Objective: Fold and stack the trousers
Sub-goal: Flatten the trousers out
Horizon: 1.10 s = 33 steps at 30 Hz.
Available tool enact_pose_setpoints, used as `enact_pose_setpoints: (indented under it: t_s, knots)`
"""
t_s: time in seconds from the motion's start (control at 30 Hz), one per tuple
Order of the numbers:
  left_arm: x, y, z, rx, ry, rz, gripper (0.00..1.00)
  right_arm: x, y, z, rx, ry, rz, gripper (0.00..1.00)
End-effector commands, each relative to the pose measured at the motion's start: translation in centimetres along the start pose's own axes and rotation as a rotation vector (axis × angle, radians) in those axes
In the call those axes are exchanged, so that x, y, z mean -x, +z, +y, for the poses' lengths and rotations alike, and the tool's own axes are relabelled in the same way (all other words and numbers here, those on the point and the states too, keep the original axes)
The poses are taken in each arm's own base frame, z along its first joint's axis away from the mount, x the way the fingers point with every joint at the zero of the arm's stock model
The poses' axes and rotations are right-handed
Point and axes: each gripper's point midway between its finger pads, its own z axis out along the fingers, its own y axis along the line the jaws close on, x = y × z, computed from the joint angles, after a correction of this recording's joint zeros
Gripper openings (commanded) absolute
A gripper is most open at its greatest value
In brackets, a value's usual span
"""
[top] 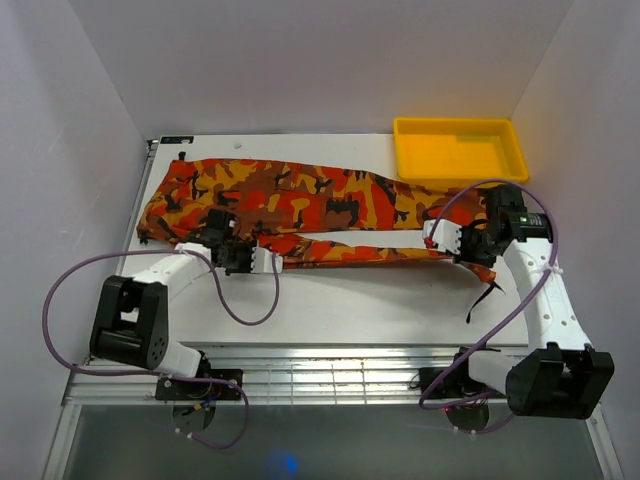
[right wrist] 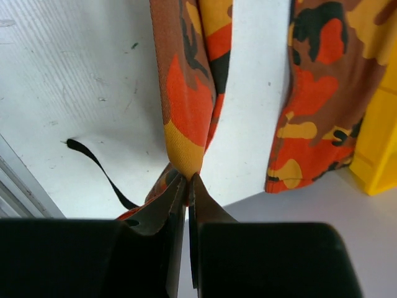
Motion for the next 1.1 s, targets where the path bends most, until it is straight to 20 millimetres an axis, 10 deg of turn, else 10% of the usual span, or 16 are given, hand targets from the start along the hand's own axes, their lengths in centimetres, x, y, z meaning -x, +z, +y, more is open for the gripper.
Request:
enact_pose_setpoints:
  t_s: [0.0,0.2,0.43,0.63,0.67,0.8,0.87,0.97,1.07]
  knots:
    - [2.4,-5.0,4.6,0.176,-0.054,-0.113,0.0,0.6,-3.3,-0.5,-0.066,0.013,-0.034,0.08]
    - [5.3,-12.9,6.8,0.385,-0.14,-0.278,0.0,2.6,-8.7,-0.1,-0.225,-0.092,-0.083,0.08]
    - [7.0,-15.9,6.6,0.461,-0.128,-0.342,0.0,4.4,-12.2,-0.4,-0.309,-0.111,-0.132,0.08]
    - [5.6,-12.1,13.8,0.373,-0.342,-0.402,0.01,-1.1,-2.9,-1.2,-0.098,0.081,0.028,0.08]
    - [3.4,-8.5,14.9,0.321,-0.442,-0.362,0.03,-1.8,-2.0,-2.6,-0.123,0.097,0.039,0.08]
    - [1.3,-5.2,22.7,0.342,-0.695,-0.337,0.23,-4.2,3.9,-4.3,0.009,0.222,0.094,0.08]
    - [1.7,-7.2,26.1,0.37,-0.762,-0.358,0.38,-5.4,4.9,-5.3,0.021,0.233,0.147,0.08]
    - [0.6,-8.8,24.7,0.329,-0.884,-0.315,0.6,-7.1,7.2,-5.0,0.064,0.211,0.204,0.08]
    - [-2.9,-12.2,21.5,0.288,-1.016,-0.272,0.61,-8.1,8.4,-4.9,0.066,0.199,0.239,0.08]
